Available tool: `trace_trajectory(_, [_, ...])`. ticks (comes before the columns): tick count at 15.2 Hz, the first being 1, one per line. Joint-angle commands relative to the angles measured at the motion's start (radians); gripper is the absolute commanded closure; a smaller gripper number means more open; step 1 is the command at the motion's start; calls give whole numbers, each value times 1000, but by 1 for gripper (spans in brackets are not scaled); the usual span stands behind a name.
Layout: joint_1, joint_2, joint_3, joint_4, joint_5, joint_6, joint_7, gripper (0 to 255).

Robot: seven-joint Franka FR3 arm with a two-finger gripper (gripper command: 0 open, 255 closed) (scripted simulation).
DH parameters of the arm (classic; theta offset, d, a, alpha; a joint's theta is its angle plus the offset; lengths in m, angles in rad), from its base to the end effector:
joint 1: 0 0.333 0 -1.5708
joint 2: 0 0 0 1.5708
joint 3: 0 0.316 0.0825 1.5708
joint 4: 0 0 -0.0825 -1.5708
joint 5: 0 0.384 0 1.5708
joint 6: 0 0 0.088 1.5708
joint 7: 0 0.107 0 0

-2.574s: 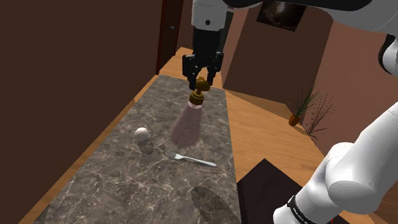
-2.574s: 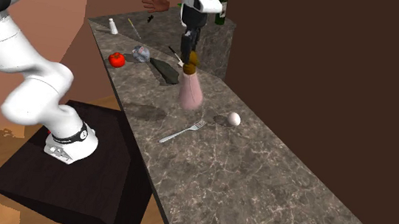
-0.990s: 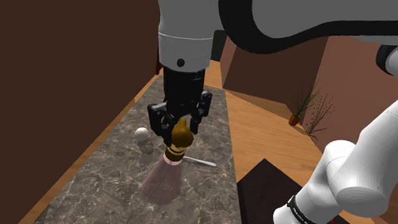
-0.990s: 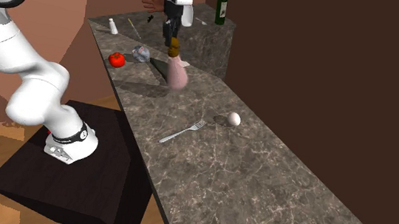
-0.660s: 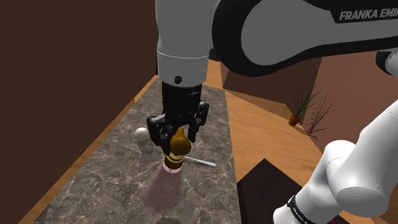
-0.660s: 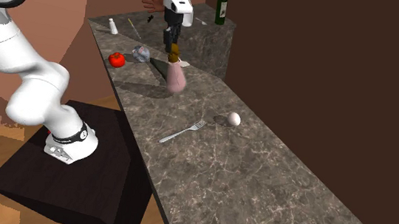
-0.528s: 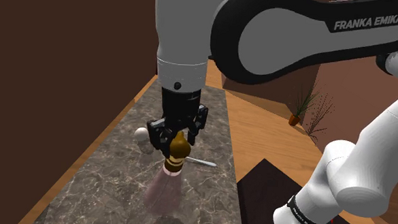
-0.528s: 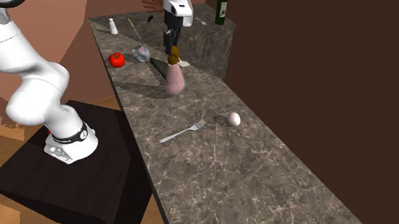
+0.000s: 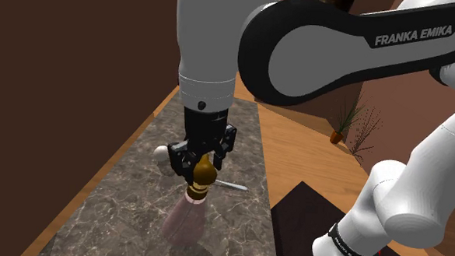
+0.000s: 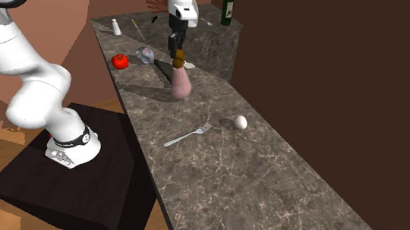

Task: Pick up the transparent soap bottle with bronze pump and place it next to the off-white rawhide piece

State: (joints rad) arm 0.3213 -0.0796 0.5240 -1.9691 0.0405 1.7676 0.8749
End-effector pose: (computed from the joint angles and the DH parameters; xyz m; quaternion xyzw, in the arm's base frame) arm 0.3407 0.3978 0.4899 0.9976 -0.0220 -0.0429 0.0503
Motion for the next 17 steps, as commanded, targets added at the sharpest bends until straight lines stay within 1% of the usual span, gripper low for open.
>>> trace_trajectory(1, [0, 0, 0, 0, 0, 0, 0, 255])
trace_trajectory(2, [0, 0, 0, 0, 0, 0, 0, 0])
trace_trajectory(7, [0, 0, 0, 0, 0, 0, 0, 0])
trace_trajectory(11, [-1, 14, 0, 141, -8, -128, 6, 0])
trace_trajectory(17, [-1, 14, 0, 141, -8, -128, 6, 0])
